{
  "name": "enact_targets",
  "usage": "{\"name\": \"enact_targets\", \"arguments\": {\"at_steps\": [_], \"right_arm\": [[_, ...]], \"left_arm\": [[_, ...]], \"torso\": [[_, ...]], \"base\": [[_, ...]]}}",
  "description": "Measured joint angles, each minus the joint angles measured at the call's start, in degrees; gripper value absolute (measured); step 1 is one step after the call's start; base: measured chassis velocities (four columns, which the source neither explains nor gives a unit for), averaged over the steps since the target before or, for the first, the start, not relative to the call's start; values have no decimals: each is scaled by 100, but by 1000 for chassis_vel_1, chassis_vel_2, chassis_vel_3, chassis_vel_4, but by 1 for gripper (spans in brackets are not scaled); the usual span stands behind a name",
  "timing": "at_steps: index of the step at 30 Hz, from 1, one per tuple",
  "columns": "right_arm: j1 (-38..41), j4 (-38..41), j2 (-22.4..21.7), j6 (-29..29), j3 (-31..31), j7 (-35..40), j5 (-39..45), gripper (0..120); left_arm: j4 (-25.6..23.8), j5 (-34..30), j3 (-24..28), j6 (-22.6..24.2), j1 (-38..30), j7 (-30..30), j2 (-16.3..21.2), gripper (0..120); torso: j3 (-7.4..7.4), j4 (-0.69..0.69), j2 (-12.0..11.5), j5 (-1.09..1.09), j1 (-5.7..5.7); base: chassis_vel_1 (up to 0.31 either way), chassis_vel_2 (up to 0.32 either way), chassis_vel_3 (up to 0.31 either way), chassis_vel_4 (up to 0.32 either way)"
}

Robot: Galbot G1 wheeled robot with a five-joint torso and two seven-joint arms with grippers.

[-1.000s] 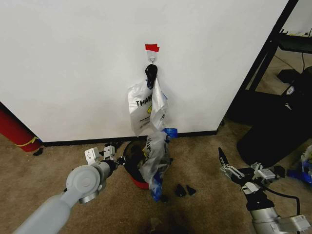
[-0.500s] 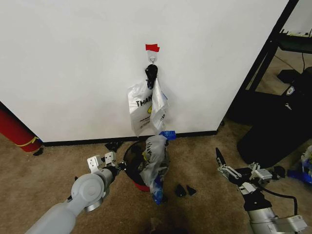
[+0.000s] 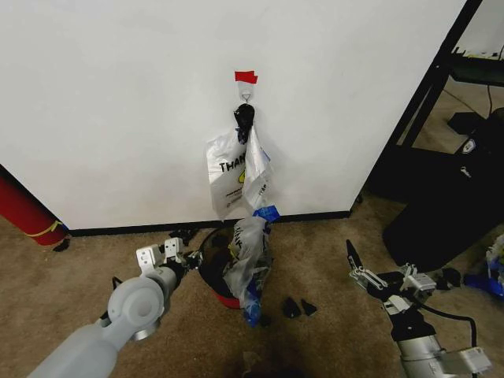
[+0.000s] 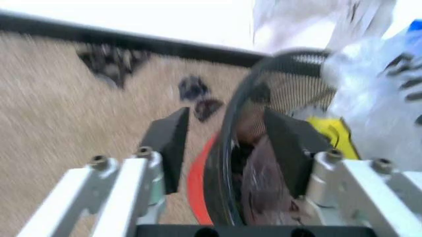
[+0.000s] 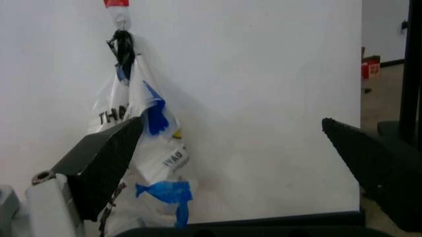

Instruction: Pick up the garbage bag from the wall and place it over the trash bin.

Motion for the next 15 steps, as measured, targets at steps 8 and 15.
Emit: {"name": "enact_targets", "arguments": {"at_steps": [8, 15], "right_arm": [[118, -141, 23, -169, 51, 384, -125, 100], [243, -292, 192, -373, 59, 895, -444, 100]], "left_arm": [[-1045, 1413, 248, 11, -113, 344, 417, 84], [-1644, 1660, 1509, 432, -1395, 611, 862, 100]], "torso": [[0, 1, 0, 2, 0], [0, -1, 0, 1, 0]], "base": [[0, 0, 0, 0], [0, 0, 0, 0]]}}
